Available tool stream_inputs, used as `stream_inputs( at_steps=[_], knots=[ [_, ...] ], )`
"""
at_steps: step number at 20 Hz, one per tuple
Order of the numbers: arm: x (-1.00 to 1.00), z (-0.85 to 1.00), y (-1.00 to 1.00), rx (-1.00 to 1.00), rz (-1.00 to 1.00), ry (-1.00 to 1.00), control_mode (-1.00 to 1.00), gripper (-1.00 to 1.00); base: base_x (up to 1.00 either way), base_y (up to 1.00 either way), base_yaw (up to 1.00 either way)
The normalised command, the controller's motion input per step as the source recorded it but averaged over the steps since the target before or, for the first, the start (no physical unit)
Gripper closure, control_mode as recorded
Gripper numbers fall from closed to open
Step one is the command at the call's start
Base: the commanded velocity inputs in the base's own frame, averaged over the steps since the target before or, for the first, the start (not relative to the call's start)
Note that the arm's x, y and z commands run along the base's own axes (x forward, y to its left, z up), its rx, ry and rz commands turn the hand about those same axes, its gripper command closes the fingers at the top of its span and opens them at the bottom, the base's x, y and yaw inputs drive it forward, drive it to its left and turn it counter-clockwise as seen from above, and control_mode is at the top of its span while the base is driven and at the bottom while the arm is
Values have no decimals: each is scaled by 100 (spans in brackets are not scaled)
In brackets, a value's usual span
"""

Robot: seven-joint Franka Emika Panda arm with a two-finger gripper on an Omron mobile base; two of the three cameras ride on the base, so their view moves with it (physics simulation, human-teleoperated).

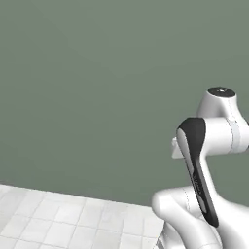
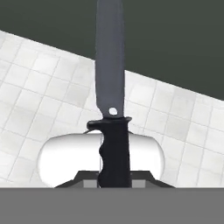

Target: Retrieve the butter from the fridge and place it on a plate on the dining table. Then retrieve the butter knife by the fridge and place it near the plate.

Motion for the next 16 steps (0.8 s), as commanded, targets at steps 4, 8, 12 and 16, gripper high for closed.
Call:
stream_inputs(
  at_steps=[4, 8, 12, 16],
  knots=[
    [0, 0, 0, 0, 0, 0, 100, 100, 28, 38, 90],
    [0, 0, 0, 0, 0, 0, 100, 100, 38, 26, 87],
    [0, 0, 0, 0, 0, 0, 100, 100, 77, 5, 82],
    [0, 0, 0, 0, 0, 0, 100, 100, 96, 1, 79]
  ],
)
